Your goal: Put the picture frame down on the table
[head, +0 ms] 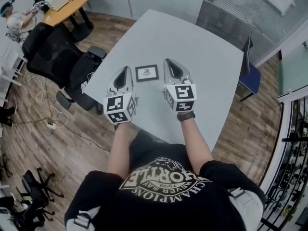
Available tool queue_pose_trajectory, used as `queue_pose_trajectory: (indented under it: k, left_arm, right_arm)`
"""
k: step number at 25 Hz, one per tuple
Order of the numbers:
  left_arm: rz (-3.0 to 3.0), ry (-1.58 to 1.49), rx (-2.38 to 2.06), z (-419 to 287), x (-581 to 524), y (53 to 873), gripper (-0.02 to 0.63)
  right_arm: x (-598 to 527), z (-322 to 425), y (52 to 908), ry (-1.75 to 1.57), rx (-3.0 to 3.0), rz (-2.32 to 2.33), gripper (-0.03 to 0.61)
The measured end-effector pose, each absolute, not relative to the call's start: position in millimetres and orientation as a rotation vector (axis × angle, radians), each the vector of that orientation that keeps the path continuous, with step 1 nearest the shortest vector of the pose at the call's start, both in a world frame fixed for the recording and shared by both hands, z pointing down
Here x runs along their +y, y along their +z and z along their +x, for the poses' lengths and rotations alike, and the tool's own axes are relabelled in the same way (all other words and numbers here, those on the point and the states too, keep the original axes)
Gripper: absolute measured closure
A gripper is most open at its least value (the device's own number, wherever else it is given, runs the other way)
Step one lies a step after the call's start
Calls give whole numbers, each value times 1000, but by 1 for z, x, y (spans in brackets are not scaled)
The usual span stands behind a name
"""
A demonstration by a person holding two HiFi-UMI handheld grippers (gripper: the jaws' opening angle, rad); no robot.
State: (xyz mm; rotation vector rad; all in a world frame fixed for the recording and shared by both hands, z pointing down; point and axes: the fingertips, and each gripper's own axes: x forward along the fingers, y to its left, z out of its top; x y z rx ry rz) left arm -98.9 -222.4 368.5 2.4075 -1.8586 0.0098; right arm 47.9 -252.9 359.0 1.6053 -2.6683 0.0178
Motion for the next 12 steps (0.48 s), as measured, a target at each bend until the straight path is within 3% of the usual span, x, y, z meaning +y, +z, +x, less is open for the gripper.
queue_pose_trajectory:
  k: [12]
  left_arm:
    - [2393,49,-1824,-101,-251,391,609]
  right_arm:
    - [-276,52,388,67,-2616,1624,580]
